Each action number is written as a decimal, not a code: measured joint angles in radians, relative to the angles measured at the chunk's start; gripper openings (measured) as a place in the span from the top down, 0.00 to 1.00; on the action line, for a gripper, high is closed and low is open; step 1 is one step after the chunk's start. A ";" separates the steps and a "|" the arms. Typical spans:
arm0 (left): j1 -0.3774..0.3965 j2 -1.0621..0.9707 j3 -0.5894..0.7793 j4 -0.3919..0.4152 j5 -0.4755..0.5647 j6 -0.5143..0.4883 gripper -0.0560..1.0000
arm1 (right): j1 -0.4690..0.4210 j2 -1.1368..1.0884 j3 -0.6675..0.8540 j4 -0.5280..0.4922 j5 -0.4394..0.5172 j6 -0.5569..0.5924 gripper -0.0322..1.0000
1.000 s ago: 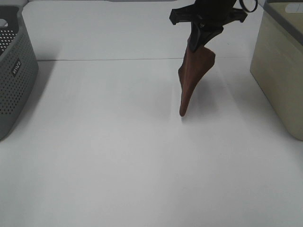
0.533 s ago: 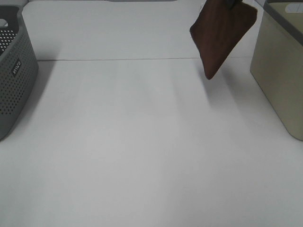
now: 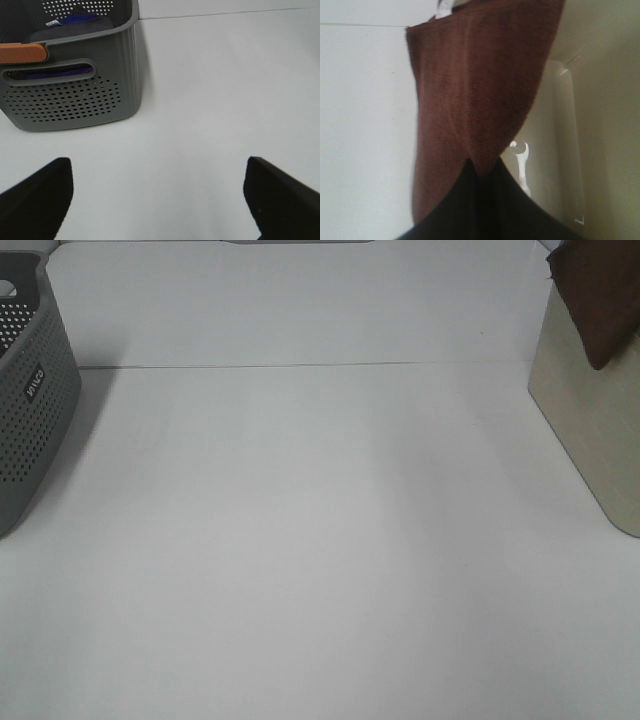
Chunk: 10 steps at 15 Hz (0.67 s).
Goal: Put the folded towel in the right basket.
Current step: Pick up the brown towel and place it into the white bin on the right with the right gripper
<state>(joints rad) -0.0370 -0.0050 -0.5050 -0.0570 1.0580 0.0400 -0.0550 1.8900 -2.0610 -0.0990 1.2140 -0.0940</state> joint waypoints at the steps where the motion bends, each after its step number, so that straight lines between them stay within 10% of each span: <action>1: 0.000 0.000 0.000 0.000 0.000 0.000 0.12 | -0.043 0.004 0.000 0.023 0.000 -0.005 0.96; 10: 0.000 0.000 0.000 0.000 0.000 0.000 0.12 | -0.262 0.184 0.000 0.071 0.005 0.053 0.88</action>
<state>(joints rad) -0.0370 -0.0050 -0.5050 -0.0570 1.0580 0.0400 -0.3170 2.0740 -2.0610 -0.0280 1.2190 -0.0410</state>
